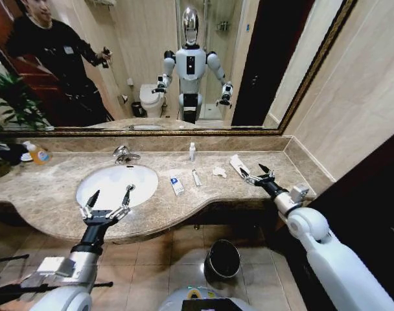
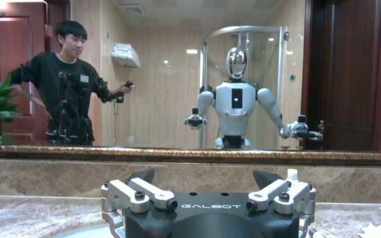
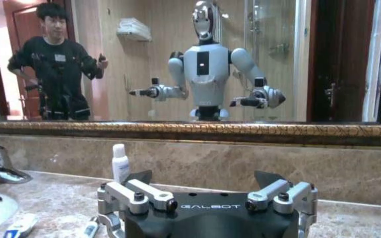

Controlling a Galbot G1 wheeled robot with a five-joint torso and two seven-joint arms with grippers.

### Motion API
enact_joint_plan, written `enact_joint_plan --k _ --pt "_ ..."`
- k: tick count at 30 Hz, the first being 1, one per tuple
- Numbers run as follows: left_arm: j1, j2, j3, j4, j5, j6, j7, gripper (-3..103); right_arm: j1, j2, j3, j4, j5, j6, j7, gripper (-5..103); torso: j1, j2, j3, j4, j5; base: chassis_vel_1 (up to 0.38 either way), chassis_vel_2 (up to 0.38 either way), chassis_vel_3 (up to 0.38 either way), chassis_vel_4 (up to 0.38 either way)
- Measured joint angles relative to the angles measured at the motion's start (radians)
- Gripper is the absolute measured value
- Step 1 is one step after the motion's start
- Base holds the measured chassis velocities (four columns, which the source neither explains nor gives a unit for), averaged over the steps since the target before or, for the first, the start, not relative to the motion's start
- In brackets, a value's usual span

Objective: Pick up the trash from the sink and place it in the trash bin.

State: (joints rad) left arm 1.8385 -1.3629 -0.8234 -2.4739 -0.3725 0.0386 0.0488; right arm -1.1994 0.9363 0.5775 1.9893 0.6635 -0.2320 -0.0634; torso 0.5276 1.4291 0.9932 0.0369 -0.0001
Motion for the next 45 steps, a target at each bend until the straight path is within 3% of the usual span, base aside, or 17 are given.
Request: enact_joint_plan --k 12,21,29,35,41,45 --pt "0.000 0.000 0.000 0.000 0.000 0.000 0.000 100 0.019 -0.006 -0.025 -0.025 -0.008 -0.004 -0.008 100 0.000 0.000 0.000 -0.0002 0.0000 0.000 0.000 0.000 0.000" --pt "0.000 0.000 0.000 0.000 0.000 0.000 0.000 100 0.131 0.030 -0.099 -0.107 -0.042 -0.026 0.012 100 0.000 0.000 0.000 -0.0003 0.0000 0.000 0.000 0.000 0.000" --pt "0.000 0.000 0.000 0.000 0.000 0.000 0.000 100 0.384 0.094 -0.308 -0.344 -0.153 -0.057 0.062 100 0.000 0.000 0.000 0.0000 0.0002 0.000 0.000 0.000 0.000" --pt "0.000 0.000 0.000 0.000 0.000 0.000 0.000 100 0.544 0.122 -0.382 -0.512 -0.236 -0.061 0.076 100 0.000 0.000 0.000 0.0002 0.0003 0.000 0.000 0.000 0.000" --pt "0.000 0.000 0.000 0.000 0.000 0.000 0.000 100 0.604 0.101 -0.408 -0.579 -0.244 -0.154 0.081 100 0.000 0.000 0.000 -0.0001 0.0001 0.000 0.000 0.000 0.000" --pt "0.000 0.000 0.000 0.000 0.000 0.000 0.000 100 0.646 0.084 -0.416 -0.618 -0.246 -0.261 0.061 100 0.000 0.000 0.000 -0.0003 0.0000 0.000 0.000 0.000 0.000"
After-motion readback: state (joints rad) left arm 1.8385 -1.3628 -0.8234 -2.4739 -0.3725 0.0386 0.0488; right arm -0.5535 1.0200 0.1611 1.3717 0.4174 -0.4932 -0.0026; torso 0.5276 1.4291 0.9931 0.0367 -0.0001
